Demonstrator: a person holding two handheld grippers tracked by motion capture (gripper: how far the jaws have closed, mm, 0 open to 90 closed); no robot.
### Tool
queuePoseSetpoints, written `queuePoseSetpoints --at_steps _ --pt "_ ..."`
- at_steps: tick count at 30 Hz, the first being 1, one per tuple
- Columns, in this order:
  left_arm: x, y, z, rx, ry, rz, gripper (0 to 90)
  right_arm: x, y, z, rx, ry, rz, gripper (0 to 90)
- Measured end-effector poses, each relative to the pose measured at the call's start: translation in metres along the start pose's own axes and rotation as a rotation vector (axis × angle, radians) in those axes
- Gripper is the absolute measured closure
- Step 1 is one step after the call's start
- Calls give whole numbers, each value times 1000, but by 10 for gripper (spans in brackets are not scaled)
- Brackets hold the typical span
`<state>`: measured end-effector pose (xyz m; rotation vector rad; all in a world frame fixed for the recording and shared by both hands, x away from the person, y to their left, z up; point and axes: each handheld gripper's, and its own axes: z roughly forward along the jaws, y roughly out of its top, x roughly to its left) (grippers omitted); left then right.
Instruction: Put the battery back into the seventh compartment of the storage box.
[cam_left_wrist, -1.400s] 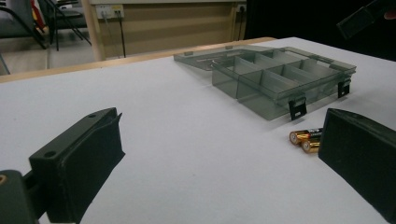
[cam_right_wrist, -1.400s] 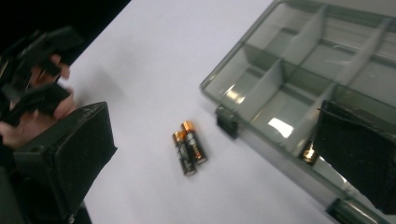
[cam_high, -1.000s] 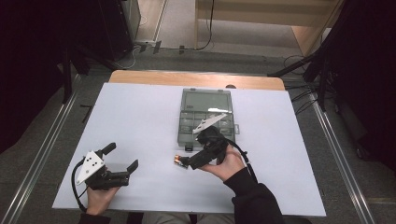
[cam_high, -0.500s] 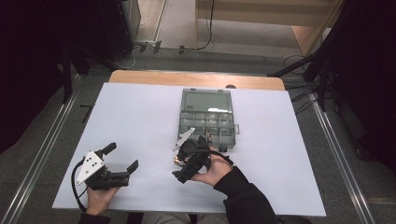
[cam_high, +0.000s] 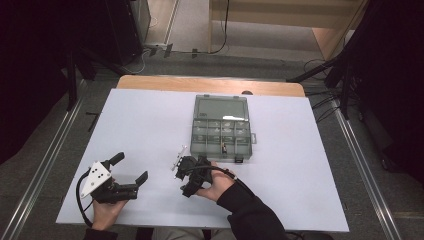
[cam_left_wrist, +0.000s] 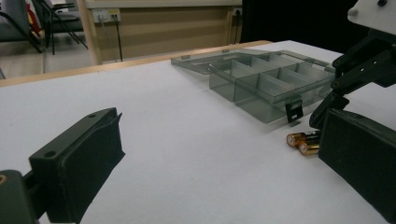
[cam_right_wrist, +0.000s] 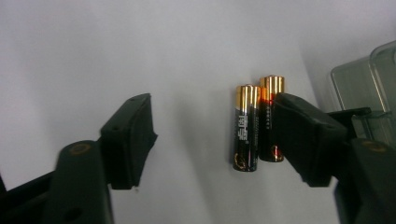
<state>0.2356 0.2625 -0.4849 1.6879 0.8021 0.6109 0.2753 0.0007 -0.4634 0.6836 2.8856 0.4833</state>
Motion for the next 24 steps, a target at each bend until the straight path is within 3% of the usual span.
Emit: queuePoseSetpoints --at_steps 5,10,17,21,24 --pt "0 0 0 -1 0 0 0 -2 0 1 14 -20 18 400" --pt "0 0 0 1 1 1 0 -4 -1 2 23 -1 29 494" --pt "0 0 0 -1 -2 -1 0 -2 1 8 45 -26 39 538" --pt "0 0 0 -3 -4 0 0 2 3 12 56 -28 28 657" --pt "0 0 0 -3 -3 1 0 4 3 14 66 -35 32 690"
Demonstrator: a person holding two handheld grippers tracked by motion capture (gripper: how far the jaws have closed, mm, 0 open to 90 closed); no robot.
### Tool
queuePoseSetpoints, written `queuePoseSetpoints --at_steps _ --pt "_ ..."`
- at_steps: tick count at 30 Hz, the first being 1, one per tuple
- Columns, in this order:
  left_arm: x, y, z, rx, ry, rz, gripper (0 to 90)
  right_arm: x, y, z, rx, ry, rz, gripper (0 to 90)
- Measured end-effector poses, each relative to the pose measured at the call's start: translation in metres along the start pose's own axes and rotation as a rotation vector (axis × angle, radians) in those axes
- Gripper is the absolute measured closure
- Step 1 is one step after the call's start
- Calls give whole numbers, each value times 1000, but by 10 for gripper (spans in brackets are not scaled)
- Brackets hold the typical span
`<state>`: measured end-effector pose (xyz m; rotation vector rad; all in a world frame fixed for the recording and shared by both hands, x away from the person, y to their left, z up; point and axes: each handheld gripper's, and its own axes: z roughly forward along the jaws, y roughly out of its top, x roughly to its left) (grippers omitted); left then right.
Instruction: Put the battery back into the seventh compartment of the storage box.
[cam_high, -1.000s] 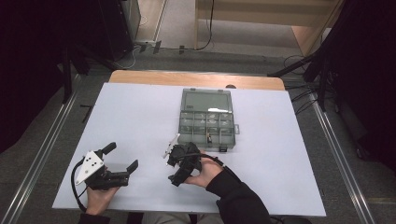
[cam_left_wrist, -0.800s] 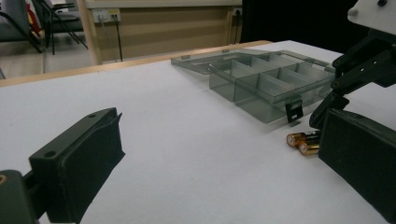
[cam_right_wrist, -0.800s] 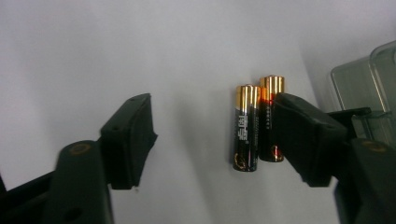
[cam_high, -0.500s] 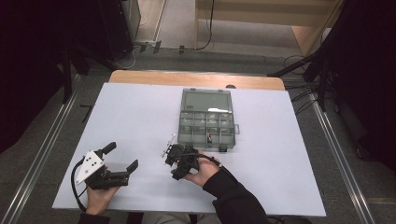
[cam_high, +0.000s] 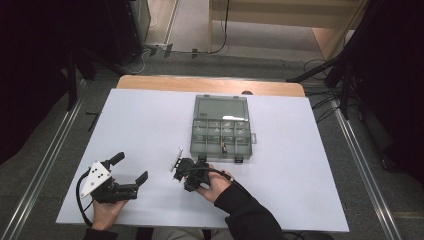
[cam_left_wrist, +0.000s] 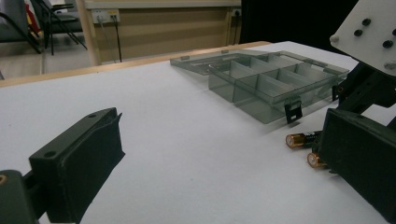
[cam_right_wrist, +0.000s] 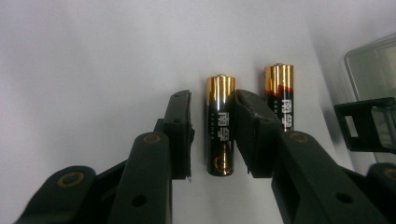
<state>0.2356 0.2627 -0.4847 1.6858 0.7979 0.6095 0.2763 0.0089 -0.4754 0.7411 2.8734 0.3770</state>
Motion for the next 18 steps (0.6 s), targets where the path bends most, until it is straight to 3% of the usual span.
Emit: queuePoseSetpoints --at_steps 2,18 --pt "0 0 0 0 -1 -2 0 0 0 -1 -2 -15 6 770" --pt "0 0 0 3 0 -1 0 -2 -4 -6 -4 2 69 778"
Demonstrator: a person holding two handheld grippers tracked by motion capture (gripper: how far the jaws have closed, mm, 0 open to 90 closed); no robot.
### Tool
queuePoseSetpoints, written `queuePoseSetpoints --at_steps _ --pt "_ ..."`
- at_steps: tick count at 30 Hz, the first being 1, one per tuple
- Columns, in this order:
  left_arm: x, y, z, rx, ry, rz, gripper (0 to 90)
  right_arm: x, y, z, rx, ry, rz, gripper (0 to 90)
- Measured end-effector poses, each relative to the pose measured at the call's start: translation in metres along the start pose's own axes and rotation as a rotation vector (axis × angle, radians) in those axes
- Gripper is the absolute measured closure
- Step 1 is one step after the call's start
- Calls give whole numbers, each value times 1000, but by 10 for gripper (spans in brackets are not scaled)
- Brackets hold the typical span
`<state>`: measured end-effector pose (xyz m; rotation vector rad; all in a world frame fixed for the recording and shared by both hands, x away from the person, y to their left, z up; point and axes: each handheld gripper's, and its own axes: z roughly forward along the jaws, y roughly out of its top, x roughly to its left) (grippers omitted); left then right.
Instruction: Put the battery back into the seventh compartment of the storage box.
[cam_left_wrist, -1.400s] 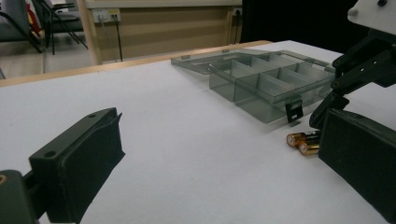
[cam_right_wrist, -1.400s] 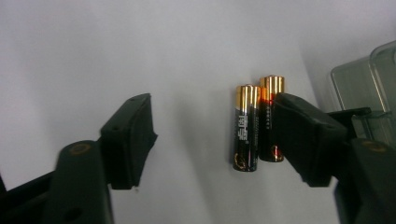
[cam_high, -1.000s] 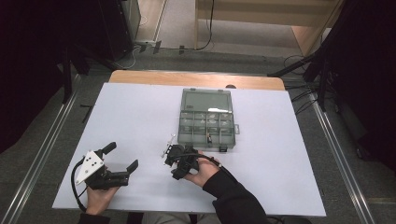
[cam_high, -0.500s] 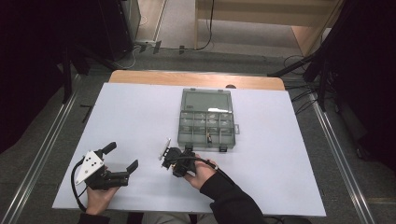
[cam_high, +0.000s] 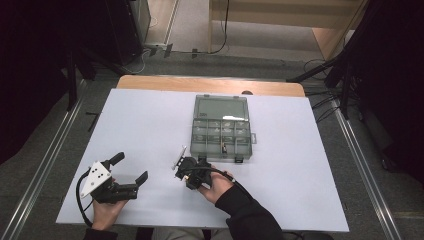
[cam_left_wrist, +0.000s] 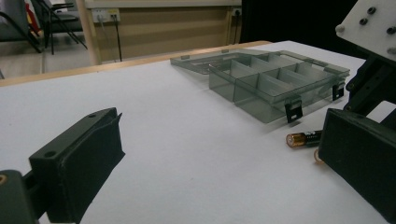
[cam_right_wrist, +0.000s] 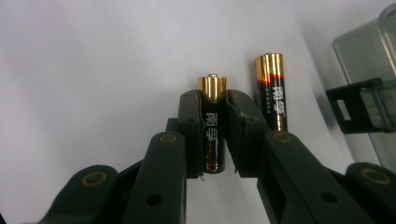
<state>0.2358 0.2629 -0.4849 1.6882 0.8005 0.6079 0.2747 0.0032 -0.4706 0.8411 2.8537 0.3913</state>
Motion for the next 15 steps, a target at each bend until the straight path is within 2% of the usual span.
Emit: queuePoseSetpoints --at_steps 4,9,11,15 --pt "0 0 0 -1 1 -1 0 -2 -4 -6 -37 -18 31 779" --pt "0 0 1 5 0 2 0 -11 -12 -16 -81 -5 74 779" --pt "0 0 0 2 0 2 0 -16 -17 -22 -106 -4 110 780" --pt "0 0 1 4 1 3 0 -20 -22 -24 -123 0 131 781"
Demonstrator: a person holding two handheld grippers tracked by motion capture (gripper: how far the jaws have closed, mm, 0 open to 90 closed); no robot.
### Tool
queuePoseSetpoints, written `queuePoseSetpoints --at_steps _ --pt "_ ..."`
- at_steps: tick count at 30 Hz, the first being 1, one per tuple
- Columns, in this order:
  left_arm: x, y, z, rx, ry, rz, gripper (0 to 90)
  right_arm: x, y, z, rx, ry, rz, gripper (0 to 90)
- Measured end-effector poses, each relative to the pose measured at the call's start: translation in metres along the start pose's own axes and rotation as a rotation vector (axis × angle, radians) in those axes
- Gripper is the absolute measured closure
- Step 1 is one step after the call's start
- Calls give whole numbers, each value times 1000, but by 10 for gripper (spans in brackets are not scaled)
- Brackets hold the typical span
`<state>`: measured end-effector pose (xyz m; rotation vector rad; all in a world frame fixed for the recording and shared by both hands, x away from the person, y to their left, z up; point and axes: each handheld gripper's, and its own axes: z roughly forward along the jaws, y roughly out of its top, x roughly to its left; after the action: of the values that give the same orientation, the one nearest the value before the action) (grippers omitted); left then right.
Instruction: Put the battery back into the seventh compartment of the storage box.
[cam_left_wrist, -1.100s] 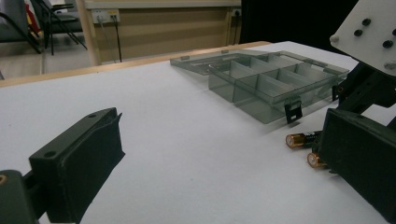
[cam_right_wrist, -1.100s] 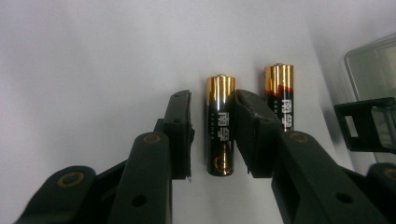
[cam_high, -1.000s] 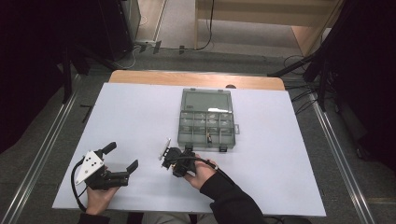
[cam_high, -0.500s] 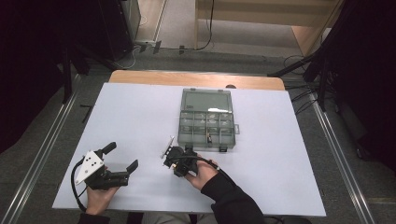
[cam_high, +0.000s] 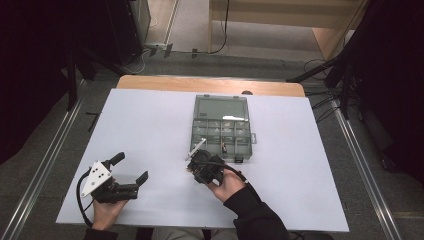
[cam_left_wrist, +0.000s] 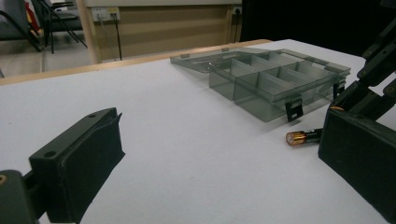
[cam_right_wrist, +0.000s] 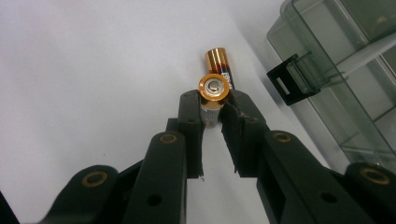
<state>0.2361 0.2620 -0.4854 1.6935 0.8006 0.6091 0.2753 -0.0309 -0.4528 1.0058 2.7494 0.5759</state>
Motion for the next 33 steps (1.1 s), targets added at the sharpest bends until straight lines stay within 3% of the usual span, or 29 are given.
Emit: queuePoseSetpoints --at_steps 11,22,28,33 --pt "0 0 0 0 0 -1 0 -16 -19 -15 -78 93 79 781" --pt "0 0 1 2 2 -1 0 -66 -51 -40 -212 213 264 781" --pt "0 0 1 2 0 0 0 -88 -65 -48 -263 244 331 781" --pt "0 0 1 3 0 1 0 -101 -69 -53 -271 248 372 781"
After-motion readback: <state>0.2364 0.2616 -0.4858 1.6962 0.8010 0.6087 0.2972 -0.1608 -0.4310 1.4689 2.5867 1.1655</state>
